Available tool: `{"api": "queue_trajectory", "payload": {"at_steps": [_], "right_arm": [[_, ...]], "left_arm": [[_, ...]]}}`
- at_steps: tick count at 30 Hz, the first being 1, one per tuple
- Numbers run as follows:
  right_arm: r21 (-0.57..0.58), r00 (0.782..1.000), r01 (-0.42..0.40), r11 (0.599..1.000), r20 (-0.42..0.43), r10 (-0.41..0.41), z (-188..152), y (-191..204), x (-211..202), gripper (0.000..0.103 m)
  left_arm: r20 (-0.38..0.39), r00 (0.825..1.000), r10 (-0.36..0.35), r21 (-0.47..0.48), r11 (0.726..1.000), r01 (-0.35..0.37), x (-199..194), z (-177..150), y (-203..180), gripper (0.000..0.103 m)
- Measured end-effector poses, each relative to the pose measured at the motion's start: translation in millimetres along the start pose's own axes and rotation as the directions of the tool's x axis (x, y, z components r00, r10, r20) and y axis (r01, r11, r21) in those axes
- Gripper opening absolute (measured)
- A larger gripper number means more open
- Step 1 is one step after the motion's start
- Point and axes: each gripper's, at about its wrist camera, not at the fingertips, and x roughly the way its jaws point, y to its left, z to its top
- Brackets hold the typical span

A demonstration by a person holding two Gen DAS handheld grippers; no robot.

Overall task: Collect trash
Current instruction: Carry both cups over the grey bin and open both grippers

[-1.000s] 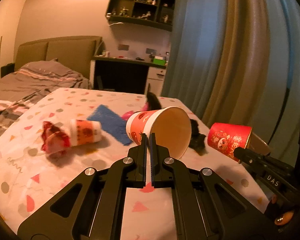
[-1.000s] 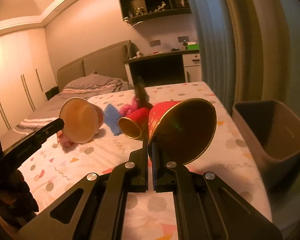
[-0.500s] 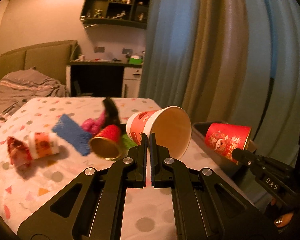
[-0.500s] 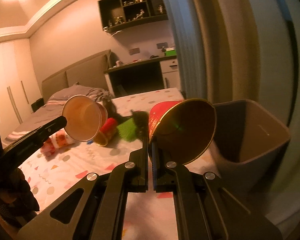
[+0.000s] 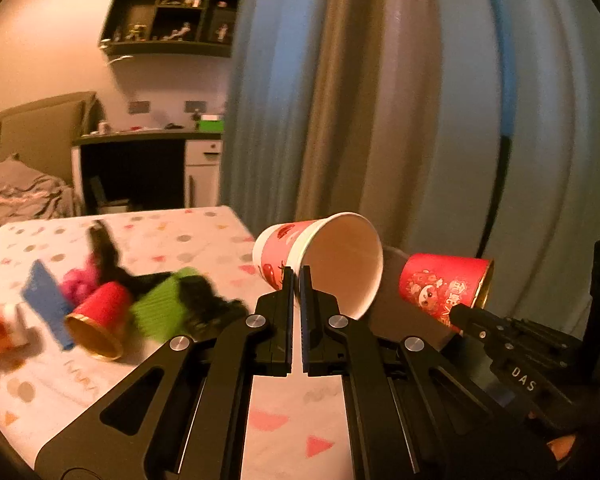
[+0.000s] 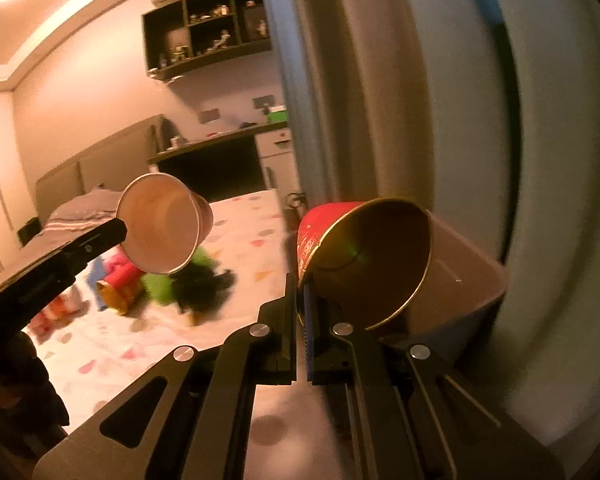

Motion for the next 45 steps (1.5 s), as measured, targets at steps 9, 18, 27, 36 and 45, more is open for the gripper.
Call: {"api": "queue_trajectory", "payload": {"at_steps": [9,18,27,36,45], "right_arm": [[0.014,0.998,0.061,0.998,-0.023,-0.061,5,-33,19,0.004],[0.015,0.993,0.092,0.996,-0.078,-0.090,-1,-46,39,0.004],[0.030,0.989,0.100,0.995,-0.114,-0.096,-5,-54,51,0.004],[0.033,0.985,0.108,0.994,-0.139,-0.102,-7,-60,56,0.004],[0.041,0.985,0.104,0.994,-0.140,-0.097,-6,-59,55,0.004]], "left_arm": [[-0.034,0.997,-0.075,0.018,0.997,0.076,52,0,-41,0.002],[-0.096,0.989,-0.116,0.012,0.993,0.118,90,-10,-54,0.002],[-0.150,0.978,-0.147,0.001,0.989,0.148,112,-23,-59,0.002],[-0.181,0.968,-0.175,-0.004,0.984,0.177,123,-29,-63,0.002],[-0.212,0.958,-0.194,-0.029,0.981,0.192,131,-32,-60,0.002]]}}
